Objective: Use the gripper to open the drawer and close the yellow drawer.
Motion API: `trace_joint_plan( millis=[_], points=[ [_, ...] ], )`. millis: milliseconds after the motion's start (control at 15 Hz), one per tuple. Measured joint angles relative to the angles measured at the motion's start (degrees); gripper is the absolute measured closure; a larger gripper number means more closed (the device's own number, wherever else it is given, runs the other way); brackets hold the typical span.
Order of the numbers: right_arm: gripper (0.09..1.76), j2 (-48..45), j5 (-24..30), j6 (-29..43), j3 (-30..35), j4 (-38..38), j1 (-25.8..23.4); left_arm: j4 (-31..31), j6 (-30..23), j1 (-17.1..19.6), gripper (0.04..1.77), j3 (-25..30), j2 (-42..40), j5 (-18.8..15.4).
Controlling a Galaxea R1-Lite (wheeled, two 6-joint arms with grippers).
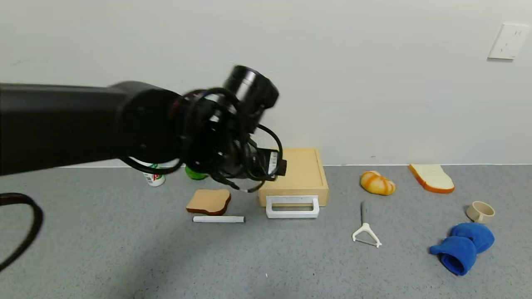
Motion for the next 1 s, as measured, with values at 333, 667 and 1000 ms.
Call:
trace_joint_plan(
  millis=[333, 667, 1000],
  points=[
    [0.14, 0.0, -0.02, -0.05, 0.0, -0.02, 0.0, -8.61, 9.78, 14.24, 0.09, 12.37, -16.41, -24.89],
    [0.14, 0.0, -0.02, -0.05, 0.0, 0.0, 0.0, -23.43, 13.47, 23.42, 0.09, 33.44, -32.84, -32.12],
    [0.14, 0.0, -0.05, -0.02, 0.0, 0.0, 0.0, -26.39, 13.75, 28.18, 0.09, 46.03, -48.99, -32.37]
  ],
)
